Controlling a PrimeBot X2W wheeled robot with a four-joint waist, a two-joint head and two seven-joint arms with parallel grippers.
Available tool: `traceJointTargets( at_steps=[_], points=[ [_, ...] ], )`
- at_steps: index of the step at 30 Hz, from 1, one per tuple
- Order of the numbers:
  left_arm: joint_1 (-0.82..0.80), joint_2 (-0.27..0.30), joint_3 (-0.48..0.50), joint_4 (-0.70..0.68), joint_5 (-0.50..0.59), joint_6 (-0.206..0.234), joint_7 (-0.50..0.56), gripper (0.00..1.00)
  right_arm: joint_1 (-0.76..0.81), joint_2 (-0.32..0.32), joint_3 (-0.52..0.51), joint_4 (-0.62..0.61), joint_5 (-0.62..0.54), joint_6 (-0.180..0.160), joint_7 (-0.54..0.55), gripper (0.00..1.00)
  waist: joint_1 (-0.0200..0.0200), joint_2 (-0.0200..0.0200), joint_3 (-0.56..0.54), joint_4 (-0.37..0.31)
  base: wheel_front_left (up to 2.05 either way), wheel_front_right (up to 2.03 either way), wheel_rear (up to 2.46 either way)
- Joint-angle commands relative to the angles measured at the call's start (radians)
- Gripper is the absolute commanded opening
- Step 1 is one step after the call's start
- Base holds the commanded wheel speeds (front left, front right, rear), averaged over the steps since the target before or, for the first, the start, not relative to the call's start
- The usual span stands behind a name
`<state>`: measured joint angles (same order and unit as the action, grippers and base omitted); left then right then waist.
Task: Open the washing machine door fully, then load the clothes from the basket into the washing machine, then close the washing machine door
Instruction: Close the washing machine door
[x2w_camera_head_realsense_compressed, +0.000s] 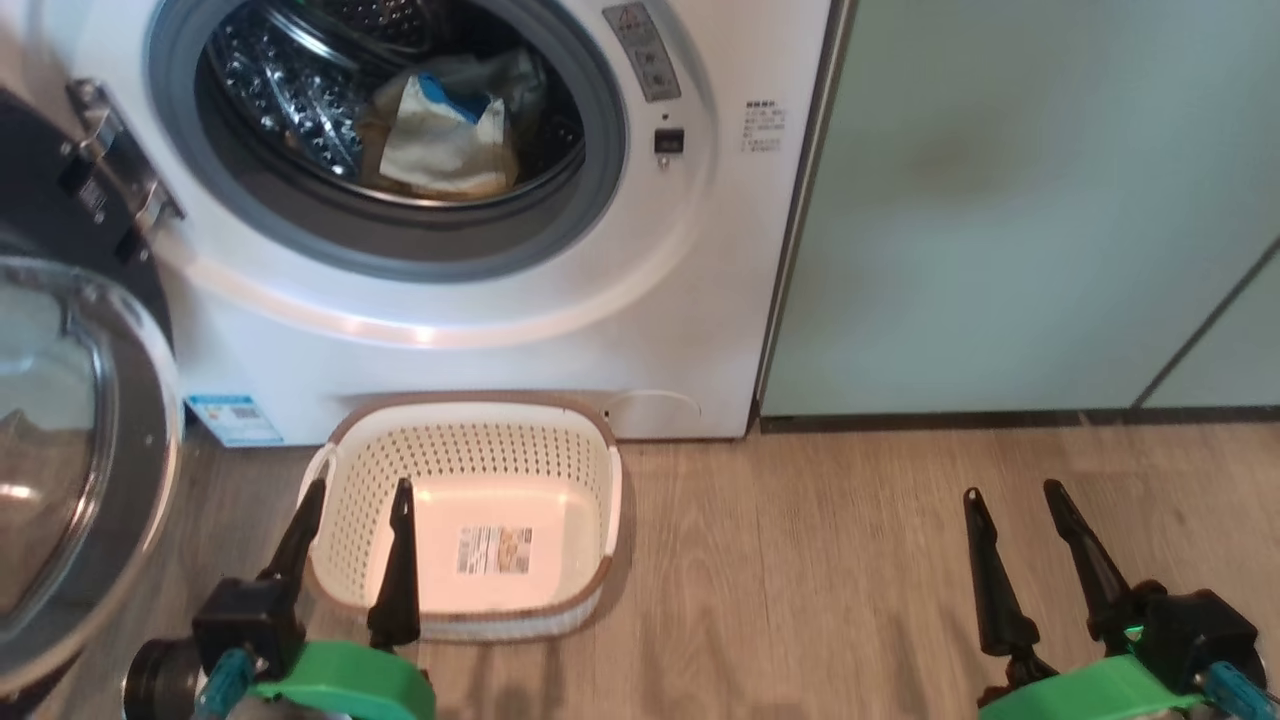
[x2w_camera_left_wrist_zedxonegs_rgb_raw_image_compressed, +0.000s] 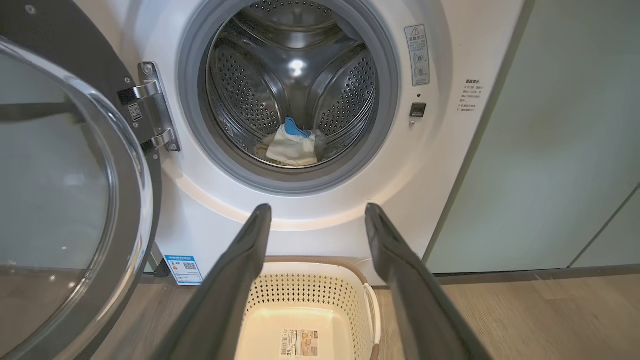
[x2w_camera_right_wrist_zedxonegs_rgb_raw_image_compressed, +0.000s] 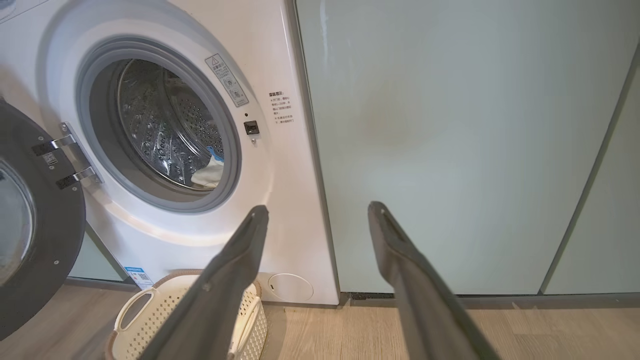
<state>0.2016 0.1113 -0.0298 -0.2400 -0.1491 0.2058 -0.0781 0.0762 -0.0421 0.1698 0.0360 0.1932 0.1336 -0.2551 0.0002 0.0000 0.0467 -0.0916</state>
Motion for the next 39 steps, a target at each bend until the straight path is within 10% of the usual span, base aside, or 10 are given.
traceJointTargets(
  at_steps=[1,39],
  points=[
    [-0.039,0.012,0.033,-0.028,0.007,0.006,-0.005,1.0,-0.027,-0.008,0.025,-0.034,-0.007,-0.003,-0.007,1.0,-0.0002,0.0,0.001,0.001,-2.13,2.13,0.0],
    [-0.045,0.035,0.014,-0.015,-0.016,0.003,-0.015,1.0,-0.008,-0.008,-0.016,-0.035,-0.014,-0.003,-0.006,1.0,-0.0002,0.0,-0.011,0.075,-0.48,0.48,0.0]
  ],
)
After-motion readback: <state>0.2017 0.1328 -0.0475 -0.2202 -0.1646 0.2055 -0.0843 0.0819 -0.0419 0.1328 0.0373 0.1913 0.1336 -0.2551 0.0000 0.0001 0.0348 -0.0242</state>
